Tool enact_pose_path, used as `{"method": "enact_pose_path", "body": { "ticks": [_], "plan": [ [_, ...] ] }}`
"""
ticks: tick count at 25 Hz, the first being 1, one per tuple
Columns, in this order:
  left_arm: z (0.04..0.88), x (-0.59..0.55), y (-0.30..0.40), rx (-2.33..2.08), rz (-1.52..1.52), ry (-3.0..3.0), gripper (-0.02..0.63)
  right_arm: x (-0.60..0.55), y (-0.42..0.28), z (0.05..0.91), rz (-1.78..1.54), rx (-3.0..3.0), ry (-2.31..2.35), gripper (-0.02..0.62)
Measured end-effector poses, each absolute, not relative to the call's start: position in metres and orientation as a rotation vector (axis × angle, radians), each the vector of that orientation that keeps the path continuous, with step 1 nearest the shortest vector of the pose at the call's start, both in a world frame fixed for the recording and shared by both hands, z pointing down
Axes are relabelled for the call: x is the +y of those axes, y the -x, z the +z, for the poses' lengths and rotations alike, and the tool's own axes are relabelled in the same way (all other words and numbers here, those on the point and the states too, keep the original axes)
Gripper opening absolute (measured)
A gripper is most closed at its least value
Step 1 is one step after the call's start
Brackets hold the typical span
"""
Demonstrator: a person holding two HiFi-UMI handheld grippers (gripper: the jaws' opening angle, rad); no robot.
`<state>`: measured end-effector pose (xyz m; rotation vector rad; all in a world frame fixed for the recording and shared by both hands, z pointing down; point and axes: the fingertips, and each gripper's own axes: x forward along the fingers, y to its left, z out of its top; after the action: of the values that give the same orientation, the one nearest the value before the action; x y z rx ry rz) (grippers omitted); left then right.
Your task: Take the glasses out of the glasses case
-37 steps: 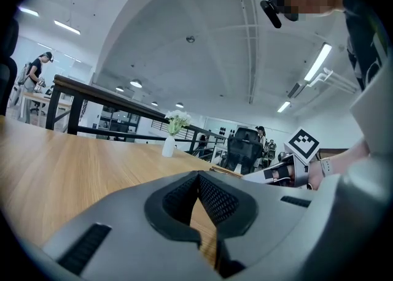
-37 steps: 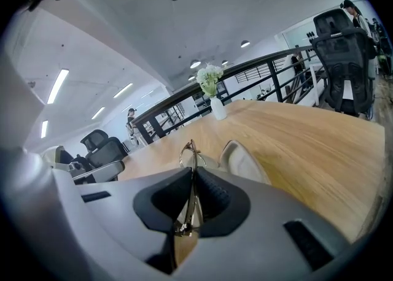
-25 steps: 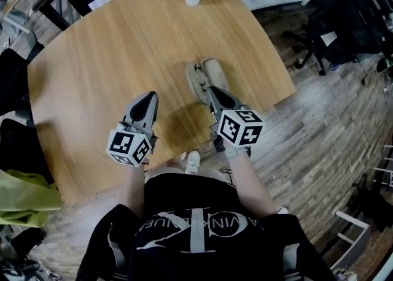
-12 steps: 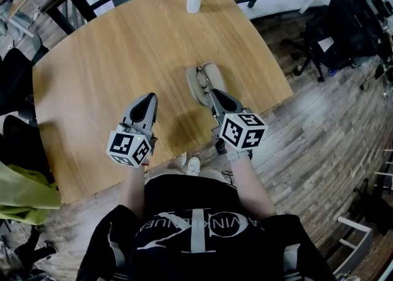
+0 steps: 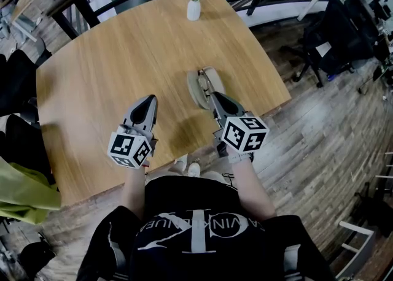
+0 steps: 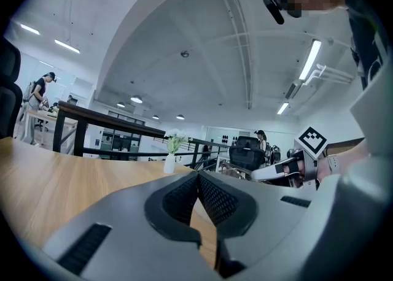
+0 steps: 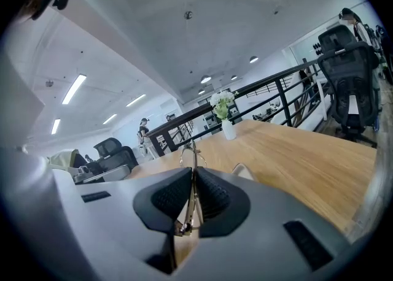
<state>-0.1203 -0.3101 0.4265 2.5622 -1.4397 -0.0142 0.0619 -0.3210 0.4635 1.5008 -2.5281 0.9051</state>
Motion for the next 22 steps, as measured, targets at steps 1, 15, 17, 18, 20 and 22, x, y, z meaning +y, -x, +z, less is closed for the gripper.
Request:
{"method": "enact_pose_path", "body": {
  "ticks": [1, 15, 17, 18, 20, 22],
  "plan": [
    [0.425, -0.310, 0.120, -1.441, -0.017, -2.564, 0.015, -0.321, -0.063, 0.462, 0.902, -2.532, -1.504, 0.041],
    [0.404, -0.309, 0.124, -1.479, -0.047, -2.596, 0.015, -0.322, -0.068, 0.430, 0.829, -2.615, -1.529, 0.041],
    [0.402, -0.308, 0.124, -1.485, -0.050, -2.600, 0.015, -0.321, -0.069, 0.428, 0.822, -2.623, -1.531, 0.040],
    [0.401, -0.308, 0.124, -1.489, -0.052, -2.602, 0.015, -0.321, -0.070, 0.426, 0.818, -2.628, -1.532, 0.040],
    [0.398, -0.307, 0.125, -1.497, -0.057, -2.604, 0.015, -0.321, -0.070, 0.422, 0.809, -2.640, -1.533, 0.040],
    [0.394, -0.308, 0.127, -1.505, -0.061, -2.607, 0.015, -0.321, -0.069, 0.418, 0.802, -2.651, -1.535, 0.040]
  ]
}}
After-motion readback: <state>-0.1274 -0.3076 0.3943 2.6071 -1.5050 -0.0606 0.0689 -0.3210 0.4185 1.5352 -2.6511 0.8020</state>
